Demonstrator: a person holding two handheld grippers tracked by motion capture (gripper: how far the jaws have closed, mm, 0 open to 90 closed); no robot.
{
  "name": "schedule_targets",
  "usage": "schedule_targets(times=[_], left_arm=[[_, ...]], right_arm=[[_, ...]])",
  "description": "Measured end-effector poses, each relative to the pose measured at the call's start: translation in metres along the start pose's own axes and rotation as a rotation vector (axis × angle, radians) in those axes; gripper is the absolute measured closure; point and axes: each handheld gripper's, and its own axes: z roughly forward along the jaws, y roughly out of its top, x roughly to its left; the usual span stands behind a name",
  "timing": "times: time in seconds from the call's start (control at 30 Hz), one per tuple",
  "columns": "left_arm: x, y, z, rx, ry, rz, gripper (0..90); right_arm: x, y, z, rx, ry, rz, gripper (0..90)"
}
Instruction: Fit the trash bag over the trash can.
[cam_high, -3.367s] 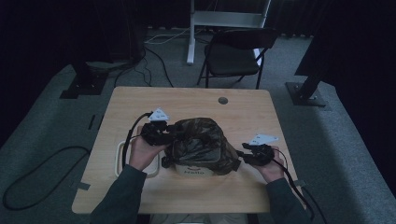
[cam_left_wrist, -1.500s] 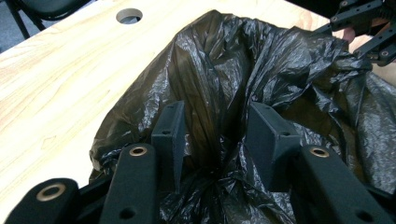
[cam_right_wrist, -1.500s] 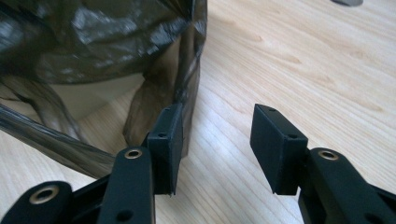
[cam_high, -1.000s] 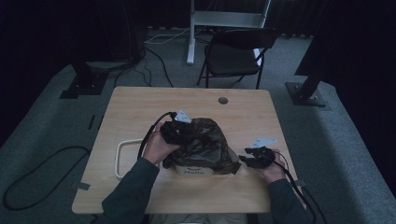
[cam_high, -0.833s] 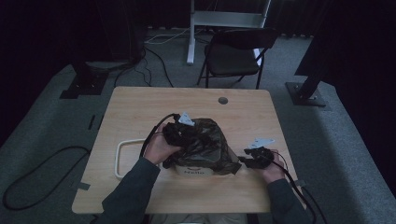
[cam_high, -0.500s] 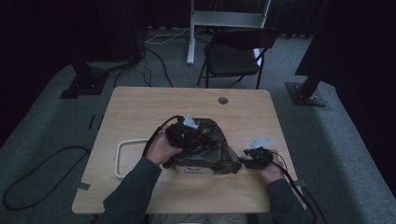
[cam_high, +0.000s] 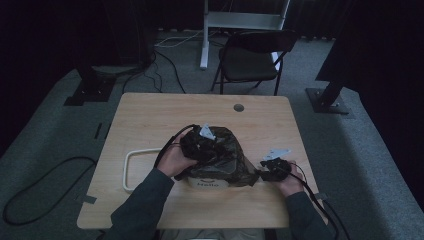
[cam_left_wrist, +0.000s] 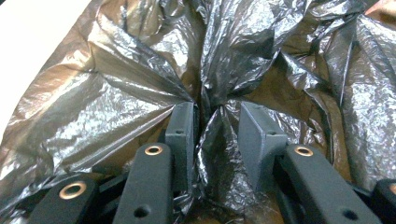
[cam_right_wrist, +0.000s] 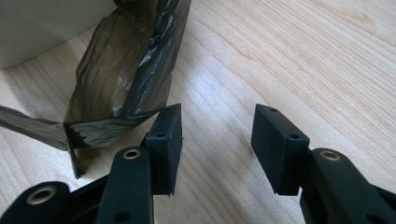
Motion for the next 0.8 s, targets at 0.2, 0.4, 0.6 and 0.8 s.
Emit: schedule_targets(times=[0.2, 0.4, 0.6, 0.8], left_arm=[[-0.001, 0.002, -0.002, -0.008, 0.001, 0.005, 65.1], [0.001, 0.002, -0.014, -0.034, 0.051, -0.009, 62.1], [-0.002, 0.003, -0.018, -0.045, 0.037, 0.003, 61.2], [-0.005, 0.006, -0.006, -0.001, 0.011, 0.029, 65.4]], right_arm=[[0.000, 0.000, 0.001, 0.009, -0.001, -0.005, 52.5], [0.001, 0.000, 0.001, 0.009, -0.001, -0.006, 52.6], [0.001, 0.000, 0.001, 0.007, 0.001, -0.008, 52.6], [0.001, 0.000, 0.001, 0.008, 0.002, -0.006, 52.5]])
